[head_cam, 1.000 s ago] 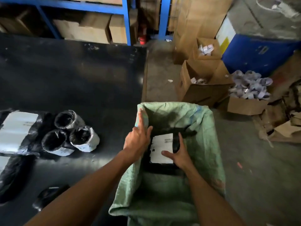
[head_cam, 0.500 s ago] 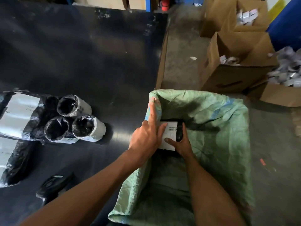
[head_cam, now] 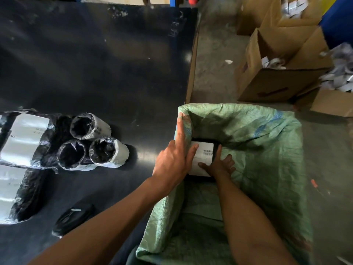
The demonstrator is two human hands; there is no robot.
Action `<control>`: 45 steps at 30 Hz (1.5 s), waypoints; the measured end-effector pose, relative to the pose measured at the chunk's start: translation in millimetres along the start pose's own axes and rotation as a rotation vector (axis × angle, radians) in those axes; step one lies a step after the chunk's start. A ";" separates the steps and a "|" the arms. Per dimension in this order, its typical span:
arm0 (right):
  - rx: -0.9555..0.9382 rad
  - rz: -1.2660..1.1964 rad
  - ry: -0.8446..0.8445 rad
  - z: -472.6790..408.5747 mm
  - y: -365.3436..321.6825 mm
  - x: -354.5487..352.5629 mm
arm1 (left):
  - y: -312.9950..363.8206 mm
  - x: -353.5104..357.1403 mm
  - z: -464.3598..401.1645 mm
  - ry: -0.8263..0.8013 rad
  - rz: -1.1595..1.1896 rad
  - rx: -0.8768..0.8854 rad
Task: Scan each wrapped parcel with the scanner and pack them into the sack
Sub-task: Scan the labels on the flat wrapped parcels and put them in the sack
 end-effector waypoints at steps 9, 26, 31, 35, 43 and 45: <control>-0.025 0.042 -0.015 68.8 -3.4 -21.9 | 16.0 -17.3 12.3 -0.080 0.058 -0.098; -0.386 -0.415 0.441 271.5 -29.2 -118.8 | -110.7 -157.2 90.8 0.208 0.268 -0.262; -0.601 -0.427 0.425 363.7 -82.5 -59.5 | -187.4 -214.7 158.5 0.285 0.211 -0.326; -0.689 -0.326 0.239 420.1 -111.8 9.3 | -260.6 -249.0 214.9 0.297 0.149 -0.446; -0.518 -0.083 0.050 459.6 -113.0 129.1 | -374.5 -256.2 296.9 0.019 -0.025 -0.554; -0.449 -0.076 0.032 459.1 -108.1 148.2 | -383.6 -249.8 300.2 -0.105 -0.120 -0.491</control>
Point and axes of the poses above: each hand's wrist, its own z-axis away from the middle knuckle, its own x-axis out of the palm, y = z × x, the point moved 3 cm from there along -z, towards the middle knuckle, and after that the axes turned 14 degrees about x, right-handed, at the moved point
